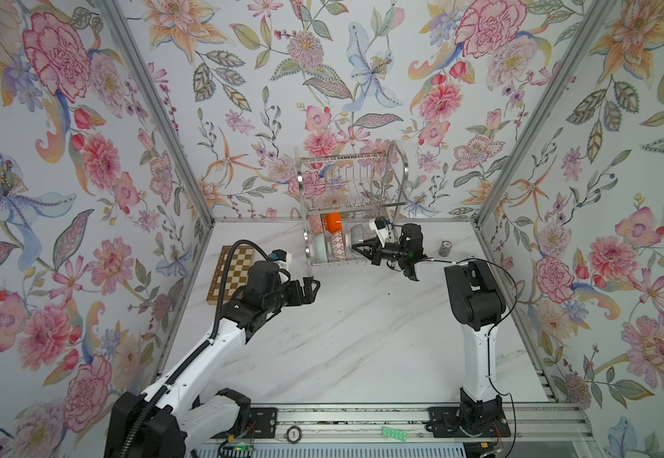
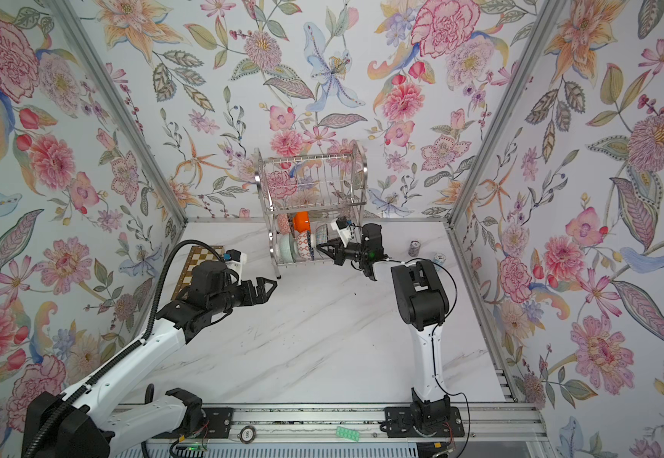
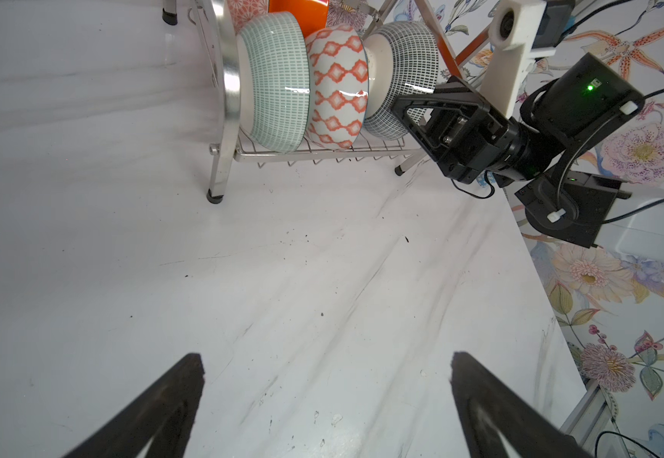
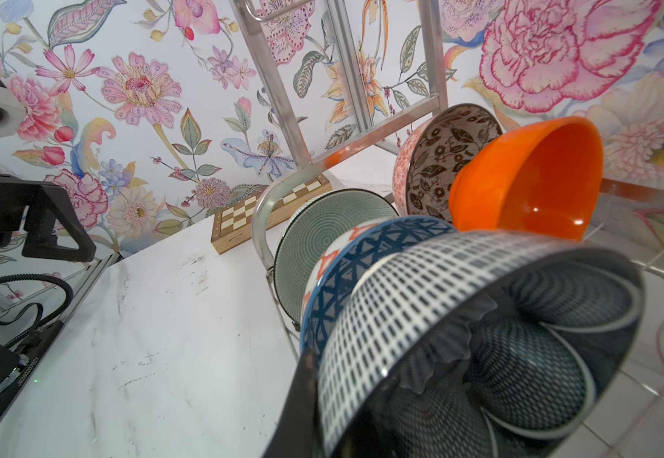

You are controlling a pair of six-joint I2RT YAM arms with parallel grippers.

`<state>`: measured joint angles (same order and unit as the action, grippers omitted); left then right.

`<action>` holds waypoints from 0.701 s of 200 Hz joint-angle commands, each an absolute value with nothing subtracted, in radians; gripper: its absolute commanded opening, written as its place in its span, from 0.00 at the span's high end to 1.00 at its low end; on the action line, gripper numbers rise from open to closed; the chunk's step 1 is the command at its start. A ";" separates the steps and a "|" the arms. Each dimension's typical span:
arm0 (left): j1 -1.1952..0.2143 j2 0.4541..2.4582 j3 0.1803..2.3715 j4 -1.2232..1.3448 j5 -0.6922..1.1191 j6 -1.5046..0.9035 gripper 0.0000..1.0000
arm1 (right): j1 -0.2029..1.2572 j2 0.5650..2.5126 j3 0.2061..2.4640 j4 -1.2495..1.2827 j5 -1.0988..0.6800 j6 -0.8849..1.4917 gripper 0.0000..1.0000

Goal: Load bowls into a dish rack
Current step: Place the bowl in the dish rack.

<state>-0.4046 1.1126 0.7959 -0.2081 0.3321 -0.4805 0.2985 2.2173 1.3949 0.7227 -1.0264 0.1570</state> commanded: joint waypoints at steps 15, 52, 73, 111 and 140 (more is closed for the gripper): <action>-0.409 1.107 0.787 -0.228 0.312 -0.505 0.01 | 0.287 2.243 1.462 0.758 -1.097 0.187 0.94; -0.414 1.111 0.785 -0.230 0.309 -0.512 0.01 | 0.281 2.259 1.497 0.695 -1.110 0.178 0.94; -0.417 1.114 0.788 -0.230 0.307 -0.514 0.01 | 0.281 2.270 1.521 0.650 -1.126 0.169 0.92; -0.422 1.118 0.787 -0.230 0.305 -0.516 0.01 | 0.280 2.289 1.556 0.581 -1.141 0.163 0.91; -0.423 1.116 0.788 -0.234 0.304 -0.514 0.01 | 0.278 2.301 1.589 0.503 -1.143 0.143 0.91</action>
<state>-0.4129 1.1130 0.7959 -0.2085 0.3248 -0.5068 0.2855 2.2864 1.5379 0.5587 -1.1114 0.1772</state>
